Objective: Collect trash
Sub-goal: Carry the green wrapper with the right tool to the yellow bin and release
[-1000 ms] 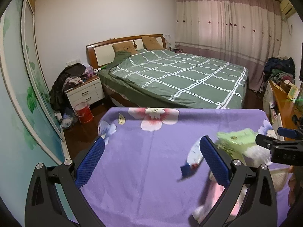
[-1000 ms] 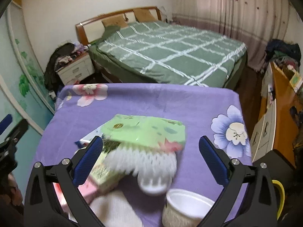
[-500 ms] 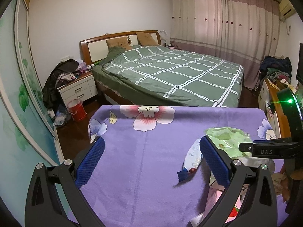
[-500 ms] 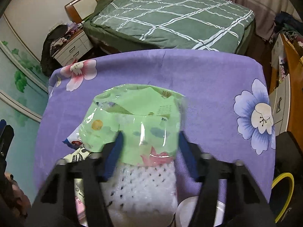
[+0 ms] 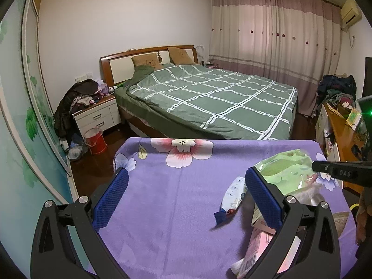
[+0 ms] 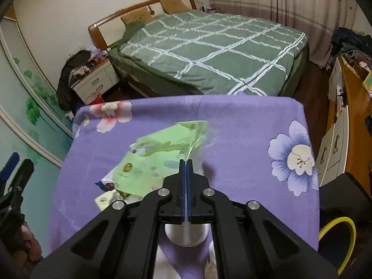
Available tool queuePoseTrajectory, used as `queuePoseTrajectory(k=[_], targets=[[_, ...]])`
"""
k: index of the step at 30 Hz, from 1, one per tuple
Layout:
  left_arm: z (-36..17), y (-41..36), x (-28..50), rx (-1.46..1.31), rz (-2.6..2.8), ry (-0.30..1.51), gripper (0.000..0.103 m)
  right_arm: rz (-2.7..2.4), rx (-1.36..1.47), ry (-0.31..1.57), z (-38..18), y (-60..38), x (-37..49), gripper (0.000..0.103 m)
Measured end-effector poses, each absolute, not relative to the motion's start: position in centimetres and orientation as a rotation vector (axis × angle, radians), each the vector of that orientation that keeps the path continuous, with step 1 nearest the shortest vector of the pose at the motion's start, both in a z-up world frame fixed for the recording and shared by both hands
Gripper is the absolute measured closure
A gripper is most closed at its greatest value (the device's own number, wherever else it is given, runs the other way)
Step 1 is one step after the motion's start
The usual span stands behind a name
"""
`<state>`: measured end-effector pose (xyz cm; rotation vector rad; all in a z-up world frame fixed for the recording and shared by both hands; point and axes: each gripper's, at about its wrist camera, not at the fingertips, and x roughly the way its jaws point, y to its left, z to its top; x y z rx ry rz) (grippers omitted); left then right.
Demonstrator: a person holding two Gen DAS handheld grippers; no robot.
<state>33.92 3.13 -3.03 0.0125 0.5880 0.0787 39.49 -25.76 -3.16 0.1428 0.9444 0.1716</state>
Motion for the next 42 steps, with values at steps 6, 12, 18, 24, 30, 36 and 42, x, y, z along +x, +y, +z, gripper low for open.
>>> queuePoseTrajectory(k=[6, 12, 18, 24, 30, 36, 42], targets=[[-1.4, 2.7, 31.5, 0.027, 0.08, 0.563, 0.004, 0.184, 0.186, 0.86, 0.0, -27.4, 36.4, 0.102], [0.4, 1.9, 28.6, 0.032, 0.081, 0.532, 0.004, 0.22, 0.185, 0.77, 4.0, -27.0, 34.2, 0.102], [2.0, 0.9, 25.5, 0.052, 0.087, 0.509, 0.004, 0.264, 0.164, 0.673, 8.0, -26.5, 31.0, 0.102], [2.7, -0.3, 23.2, 0.063, 0.064, 0.501, 0.004, 0.237, 0.203, 0.646, 8.4, -29.7, 27.6, 0.102], [2.6, -2.6, 20.7, 0.069, 0.014, 0.508, 0.004, 0.139, 0.249, 0.64, 6.4, -35.7, 22.7, 0.102], [1.8, -5.2, 18.3, 0.069, -0.036, 0.521, 0.004, -0.005, 0.27, 0.64, 3.9, -41.7, 17.6, 0.102], [0.1, -7.9, 15.6, 0.062, -0.09, 0.56, 0.004, -0.151, 0.302, 0.679, -0.1, -47.5, 14.1, 0.102]])
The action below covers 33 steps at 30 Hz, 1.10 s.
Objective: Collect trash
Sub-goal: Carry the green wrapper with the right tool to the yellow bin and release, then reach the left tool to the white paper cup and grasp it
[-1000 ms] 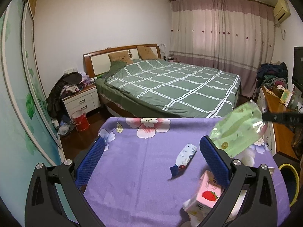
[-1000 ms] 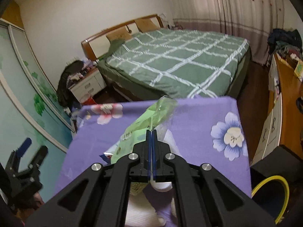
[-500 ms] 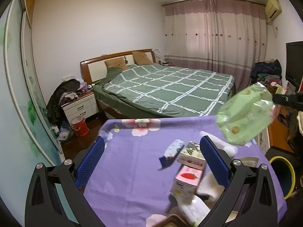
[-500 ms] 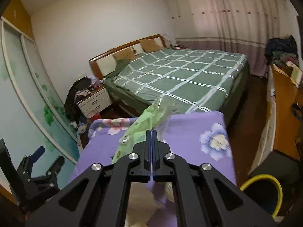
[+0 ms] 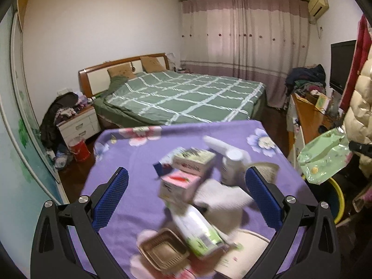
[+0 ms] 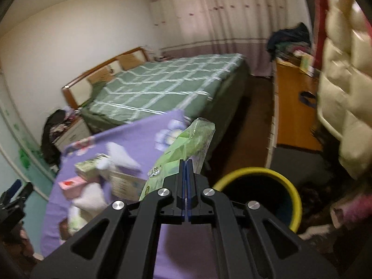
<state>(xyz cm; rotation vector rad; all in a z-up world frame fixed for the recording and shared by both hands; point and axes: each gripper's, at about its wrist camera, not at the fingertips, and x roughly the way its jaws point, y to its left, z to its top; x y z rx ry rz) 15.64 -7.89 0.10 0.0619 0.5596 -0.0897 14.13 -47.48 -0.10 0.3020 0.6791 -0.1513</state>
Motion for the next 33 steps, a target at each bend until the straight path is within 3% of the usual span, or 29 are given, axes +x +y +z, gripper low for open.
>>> queuePoseTrajectory(k=[10, 15, 18, 27, 33], targets=[[-3.1, -10.5, 12.3, 0.078, -0.138, 0.637, 0.004, -0.302, 0.355, 0.81, -8.2, -53.3, 12.0, 0.102], [-4.8, -11.1, 11.2, 0.097, -0.143, 0.678, 0.004, -0.336, 0.363, 0.853, -10.5, -53.9, 12.5, 0.094], [-5.4, -11.1, 10.8, 0.109, -0.154, 0.693, 0.004, -0.334, 0.363, 0.847, -10.4, -53.6, 12.6, 0.081], [-7.1, -11.9, 10.4, 0.166, -0.237, 0.725, 0.004, -0.306, 0.337, 0.813, -9.3, -52.1, 12.1, 0.072], [-9.1, -13.4, 10.6, 0.217, -0.345, 0.774, 0.004, -0.274, 0.331, 0.814, -9.2, -51.1, 12.3, 0.072]])
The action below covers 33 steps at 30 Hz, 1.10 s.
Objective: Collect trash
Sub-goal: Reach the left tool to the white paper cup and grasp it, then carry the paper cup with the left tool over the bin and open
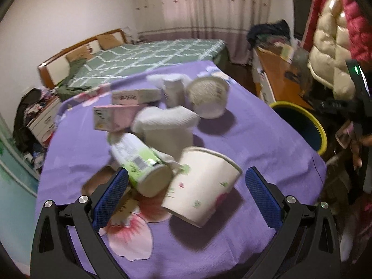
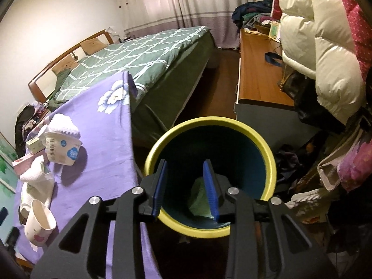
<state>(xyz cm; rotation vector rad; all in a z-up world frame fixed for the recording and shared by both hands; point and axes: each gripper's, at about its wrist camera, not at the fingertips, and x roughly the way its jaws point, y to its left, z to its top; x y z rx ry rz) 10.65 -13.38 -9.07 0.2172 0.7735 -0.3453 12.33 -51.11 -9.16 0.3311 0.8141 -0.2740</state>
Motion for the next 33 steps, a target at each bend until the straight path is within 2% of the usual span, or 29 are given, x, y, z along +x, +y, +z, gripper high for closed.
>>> queuePoseTrajectory(k=[6, 11, 16, 22, 33], targets=[[-11.2, -14.6, 11.6, 0.255, -0.4, 0.843, 0.007, -0.256, 0.328, 0.824, -9.3, -50.5, 12.7, 0.069], [-12.5, -14.5, 12.2, 0.261, -0.397, 0.897, 0.021, -0.25, 0.33, 0.827, -9.5, -50.4, 12.9, 0.066], [-13.5, -14.6, 12.3, 0.263, -0.423, 0.938, 0.026, -0.237, 0.338, 0.83, -9.7, -50.2, 13.1, 0.065], [-13.5, -15.1, 12.9, 0.213, -0.471, 0.944, 0.037, -0.229, 0.34, 0.83, -9.8, -50.1, 13.0, 0.065], [-11.4, -17.1, 11.7, 0.177, -0.577, 0.914, 0.04, -0.223, 0.369, 0.821, -9.9, -50.8, 12.5, 0.065]])
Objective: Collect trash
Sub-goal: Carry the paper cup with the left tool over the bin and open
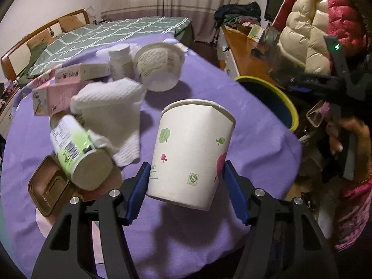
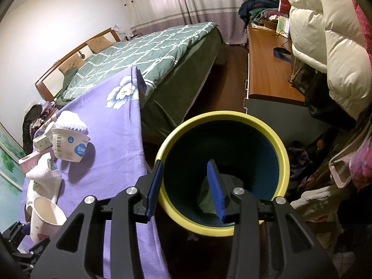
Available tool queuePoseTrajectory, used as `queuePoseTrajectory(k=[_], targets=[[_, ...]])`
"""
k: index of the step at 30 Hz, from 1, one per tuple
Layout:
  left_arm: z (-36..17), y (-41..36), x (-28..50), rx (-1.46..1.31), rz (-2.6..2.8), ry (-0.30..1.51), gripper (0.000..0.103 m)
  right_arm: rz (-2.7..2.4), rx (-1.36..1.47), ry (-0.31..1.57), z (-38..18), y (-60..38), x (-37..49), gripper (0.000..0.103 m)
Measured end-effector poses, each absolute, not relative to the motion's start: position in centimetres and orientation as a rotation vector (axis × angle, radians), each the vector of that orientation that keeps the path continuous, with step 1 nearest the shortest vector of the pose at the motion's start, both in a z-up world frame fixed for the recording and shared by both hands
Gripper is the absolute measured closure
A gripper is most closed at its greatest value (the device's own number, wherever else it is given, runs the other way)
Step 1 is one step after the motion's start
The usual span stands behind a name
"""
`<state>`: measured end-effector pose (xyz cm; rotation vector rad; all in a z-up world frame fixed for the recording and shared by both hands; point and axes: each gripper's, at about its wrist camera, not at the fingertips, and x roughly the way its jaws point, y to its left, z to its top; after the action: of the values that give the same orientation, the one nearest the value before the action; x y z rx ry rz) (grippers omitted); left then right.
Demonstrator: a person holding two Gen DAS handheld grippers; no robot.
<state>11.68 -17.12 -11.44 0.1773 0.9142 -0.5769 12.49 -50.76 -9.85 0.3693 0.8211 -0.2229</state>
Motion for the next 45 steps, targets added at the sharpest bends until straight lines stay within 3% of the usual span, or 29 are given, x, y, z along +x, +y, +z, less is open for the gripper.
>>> queuePoseTrajectory(k=[8, 17, 29, 31, 32, 34, 45], targets=[[-8.8, -21.9, 12.9, 0.198, -0.629, 0.858, 0.04, -0.259, 0.368, 0.8, -9.6, -52.3, 11.3, 0.065], [-8.2, -32.6, 16.1, 0.281, -0.729, 0.84, 0.04, -0.39, 0.358, 0.775, -9.9, -55.9, 7.9, 0.064], [-11.5, -44.3, 18.7, 0.36, -0.795, 0.908, 0.038, -0.449, 0.387, 0.782, -10.8, -59.8, 5.5, 0.059], [-12.2, -45.2, 19.0, 0.368, -0.788, 0.92, 0.035, -0.45, 0.39, 0.784, -10.9, -59.7, 5.8, 0.059], [-12.4, -45.5, 19.2, 0.369, -0.779, 0.927, 0.026, -0.45, 0.39, 0.785, -10.9, -59.6, 5.8, 0.059], [-12.6, -45.8, 19.5, 0.356, -0.766, 0.933, 0.019, -0.449, 0.392, 0.787, -11.0, -59.7, 5.9, 0.059], [-7.5, -36.9, 18.0, 0.223, -0.661, 0.811, 0.012, -0.395, 0.369, 0.784, -10.6, -57.5, 7.1, 0.057]])
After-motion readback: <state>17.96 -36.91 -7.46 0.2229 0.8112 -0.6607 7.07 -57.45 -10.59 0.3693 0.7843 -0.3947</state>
